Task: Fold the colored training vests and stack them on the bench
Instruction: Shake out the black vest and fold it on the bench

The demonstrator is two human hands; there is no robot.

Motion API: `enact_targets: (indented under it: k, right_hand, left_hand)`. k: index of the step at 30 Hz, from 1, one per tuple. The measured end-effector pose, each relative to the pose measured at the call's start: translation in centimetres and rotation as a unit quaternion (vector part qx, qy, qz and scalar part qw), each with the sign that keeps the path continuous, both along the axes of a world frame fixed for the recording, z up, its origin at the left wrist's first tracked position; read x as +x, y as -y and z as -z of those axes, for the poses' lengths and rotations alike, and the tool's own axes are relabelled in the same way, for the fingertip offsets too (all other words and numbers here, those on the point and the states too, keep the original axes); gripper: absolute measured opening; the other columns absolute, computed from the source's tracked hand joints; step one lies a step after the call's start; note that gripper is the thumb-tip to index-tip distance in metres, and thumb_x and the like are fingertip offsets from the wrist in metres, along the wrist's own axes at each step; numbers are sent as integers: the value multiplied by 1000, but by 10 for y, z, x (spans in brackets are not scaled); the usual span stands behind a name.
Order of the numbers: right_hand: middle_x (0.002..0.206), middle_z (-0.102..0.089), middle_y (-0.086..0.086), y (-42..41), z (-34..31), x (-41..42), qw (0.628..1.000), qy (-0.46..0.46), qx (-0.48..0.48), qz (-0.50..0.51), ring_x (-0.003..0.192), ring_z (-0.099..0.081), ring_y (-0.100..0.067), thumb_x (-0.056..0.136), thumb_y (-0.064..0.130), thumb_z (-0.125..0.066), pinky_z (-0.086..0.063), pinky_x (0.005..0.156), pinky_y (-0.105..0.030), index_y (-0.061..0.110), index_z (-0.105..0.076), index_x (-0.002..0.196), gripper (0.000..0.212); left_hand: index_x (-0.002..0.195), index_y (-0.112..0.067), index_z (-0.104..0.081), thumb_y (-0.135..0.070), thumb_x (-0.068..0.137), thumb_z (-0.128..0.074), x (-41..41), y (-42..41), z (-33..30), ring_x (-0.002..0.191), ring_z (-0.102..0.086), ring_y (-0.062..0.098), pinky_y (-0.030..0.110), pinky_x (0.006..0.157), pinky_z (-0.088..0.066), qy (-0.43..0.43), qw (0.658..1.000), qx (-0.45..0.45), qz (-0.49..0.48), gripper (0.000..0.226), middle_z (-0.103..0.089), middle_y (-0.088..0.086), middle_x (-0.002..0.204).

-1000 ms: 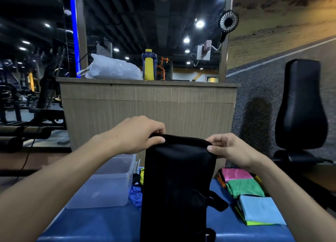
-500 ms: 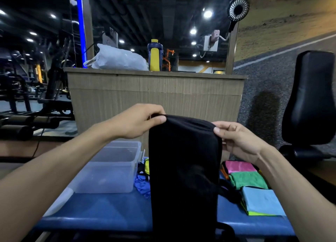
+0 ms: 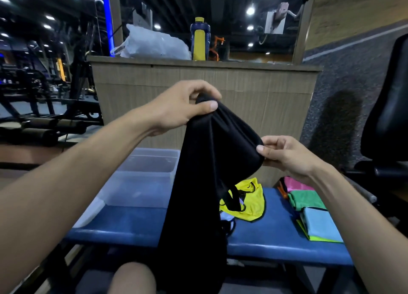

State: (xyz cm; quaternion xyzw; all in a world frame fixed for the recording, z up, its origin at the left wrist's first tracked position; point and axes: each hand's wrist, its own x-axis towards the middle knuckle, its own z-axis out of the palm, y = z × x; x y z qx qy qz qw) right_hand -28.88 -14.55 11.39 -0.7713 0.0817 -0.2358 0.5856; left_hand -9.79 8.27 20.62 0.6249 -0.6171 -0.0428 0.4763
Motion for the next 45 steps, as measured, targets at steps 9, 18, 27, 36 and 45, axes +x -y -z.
enact_targets:
  k: [9, 18, 27, 36, 45]
  right_hand:
    - [87, -64, -9, 12, 58, -41, 985, 20, 174, 8, 76, -62, -12, 94, 16, -55, -53, 64, -19, 3, -61, 108, 20]
    - [73, -66, 17, 49, -89, 46, 947, 39, -264, 177, 72, -58, 3, 99, 23, -64, -49, 71, -16, 22, -66, 87, 12]
    - [108, -72, -12, 12, 70, 273, 885, -49, -457, 77, 105, -64, -31, 96, 23, -66, -46, 88, -35, 11, -73, 104, 16]
    - [91, -51, 2, -26, 192, 305, 934, 54, -287, 206, 86, -55, -22, 98, 19, -62, -48, 73, -38, 19, -70, 103, 10]
    - [95, -47, 9, -22, 189, 292, 945, 73, -289, 137, 82, -50, -6, 97, 14, -63, -42, 72, -24, 16, -69, 100, 7]
  left_hand:
    - [108, -9, -69, -6, 102, -55, -63, 30, 48, 76, -60, 17, 29, 54, -56, -92, 979, 122, 132, 15, -63, 14, 95]
    - [105, -4, -71, -7, 104, -53, -33, 53, 61, 78, -63, 11, 27, 54, -58, -284, 953, -81, 62, 18, -63, 4, 94]
    - [88, -17, -74, -8, 99, -61, 80, -1, 209, 64, -75, 24, 35, 43, -57, -248, 942, 45, -220, 19, -68, 15, 99]
    - [71, -28, -68, -11, 93, -62, 117, -24, 318, 50, -67, 3, 24, 47, -54, -147, 904, 229, -331, 29, -69, 4, 60]
    - [122, -19, -62, -62, 85, -67, 142, 11, 292, 105, -63, 19, 41, 87, -53, 35, 907, 115, -403, 57, -65, -2, 118]
